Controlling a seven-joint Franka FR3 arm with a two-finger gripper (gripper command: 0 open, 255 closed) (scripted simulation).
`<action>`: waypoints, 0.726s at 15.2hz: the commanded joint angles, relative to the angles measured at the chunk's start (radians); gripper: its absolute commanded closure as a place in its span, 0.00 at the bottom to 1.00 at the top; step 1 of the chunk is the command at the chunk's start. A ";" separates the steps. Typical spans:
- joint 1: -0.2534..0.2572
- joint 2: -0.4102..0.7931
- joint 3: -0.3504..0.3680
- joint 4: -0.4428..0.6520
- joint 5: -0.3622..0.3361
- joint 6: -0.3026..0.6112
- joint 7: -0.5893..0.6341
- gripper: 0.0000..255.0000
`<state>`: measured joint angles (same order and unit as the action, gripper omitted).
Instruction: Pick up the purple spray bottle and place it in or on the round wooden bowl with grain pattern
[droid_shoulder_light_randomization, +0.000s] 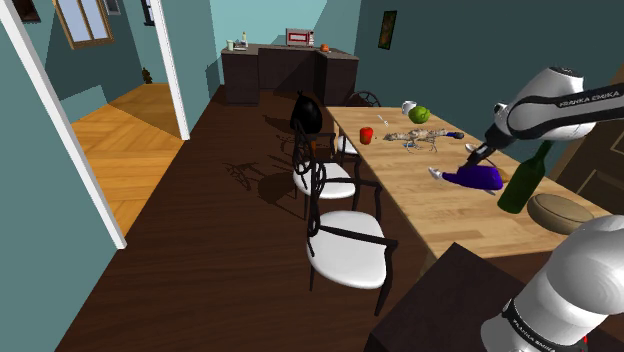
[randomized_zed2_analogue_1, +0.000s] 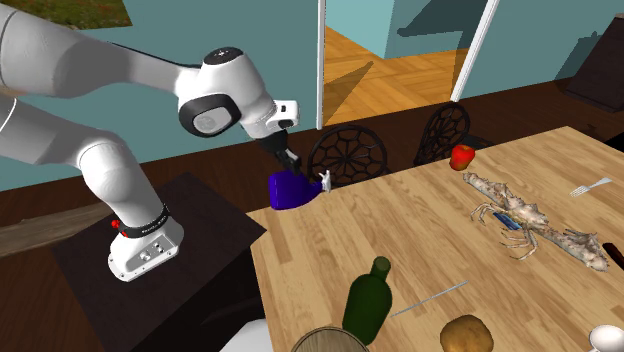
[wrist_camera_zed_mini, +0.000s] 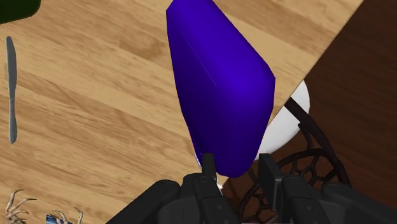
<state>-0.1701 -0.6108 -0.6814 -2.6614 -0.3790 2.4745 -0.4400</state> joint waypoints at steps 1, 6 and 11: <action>-0.017 -0.016 -0.030 0.006 -0.008 -0.016 -0.042 1.00; -0.046 -0.029 -0.152 0.046 -0.024 -0.044 -0.184 1.00; -0.045 -0.019 -0.285 0.116 -0.025 -0.073 -0.327 1.00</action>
<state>-0.2178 -0.6335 -0.9391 -2.5623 -0.4052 2.4084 -0.7369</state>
